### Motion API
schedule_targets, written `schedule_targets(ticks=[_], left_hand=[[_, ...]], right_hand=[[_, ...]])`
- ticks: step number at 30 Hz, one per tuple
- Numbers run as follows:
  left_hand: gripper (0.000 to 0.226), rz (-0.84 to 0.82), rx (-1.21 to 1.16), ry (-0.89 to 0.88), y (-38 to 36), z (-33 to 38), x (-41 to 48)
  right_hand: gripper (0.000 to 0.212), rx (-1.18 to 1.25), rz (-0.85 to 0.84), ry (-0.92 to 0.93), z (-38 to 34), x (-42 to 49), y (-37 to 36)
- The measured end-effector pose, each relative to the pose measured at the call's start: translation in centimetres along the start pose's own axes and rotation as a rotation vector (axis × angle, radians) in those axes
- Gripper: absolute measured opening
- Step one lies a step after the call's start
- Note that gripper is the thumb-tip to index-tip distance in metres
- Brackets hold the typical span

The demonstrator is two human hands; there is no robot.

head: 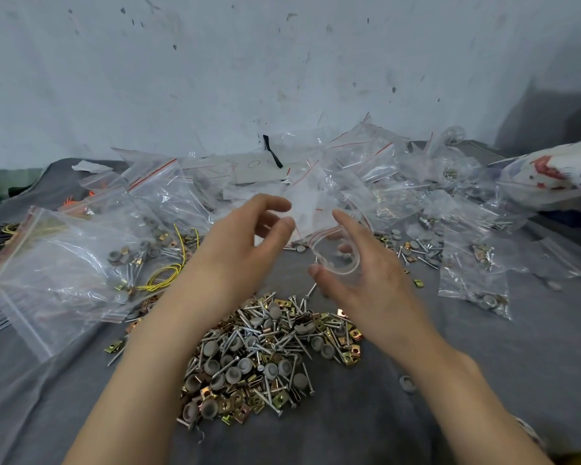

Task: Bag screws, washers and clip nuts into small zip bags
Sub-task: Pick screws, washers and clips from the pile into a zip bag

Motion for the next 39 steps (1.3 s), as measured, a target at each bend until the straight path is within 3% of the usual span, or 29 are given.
schedule_targets(ticks=[7,13,18,23,33,36,39], left_hand=[[0.028,-0.327,0.469,0.136,-2.4,-4.2,-0.8],[0.029,-0.343,0.668,0.183,-4.3,-7.1,-0.5],[0.028,-0.249,0.830,0.190,-5.7,-8.1,-0.2],[0.026,-0.286,0.909,0.234,-6.8,-8.2,0.1],[0.028,-0.275,0.864,0.180,-6.7,-7.9,0.3],[0.032,-0.206,0.633,0.162,-5.5,-7.4,0.2],[0.020,-0.111,0.243,0.190,-3.9,-6.6,0.2]], right_hand=[[0.072,0.012,0.012,-0.007,0.2,0.0,0.1],[0.071,0.002,0.017,0.002,0.5,0.0,0.2],[0.071,0.013,0.014,-0.013,0.6,0.0,0.2],[0.072,0.014,0.006,-0.010,0.5,0.0,0.3],[0.071,0.004,0.016,0.018,0.8,0.2,0.5],[0.072,0.010,0.015,0.013,0.6,0.3,0.6],[0.073,0.020,0.010,0.000,0.6,0.2,0.5]])
Point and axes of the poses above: each hand's wrist, its own x-axis towards the middle knuckle, its own y-axis out of the back of the hand, z = x × y, the point moved 5 cm from there along x, towards the middle knuckle, and after that the axes turned 7 degrees about y, right-handed, at the moved point
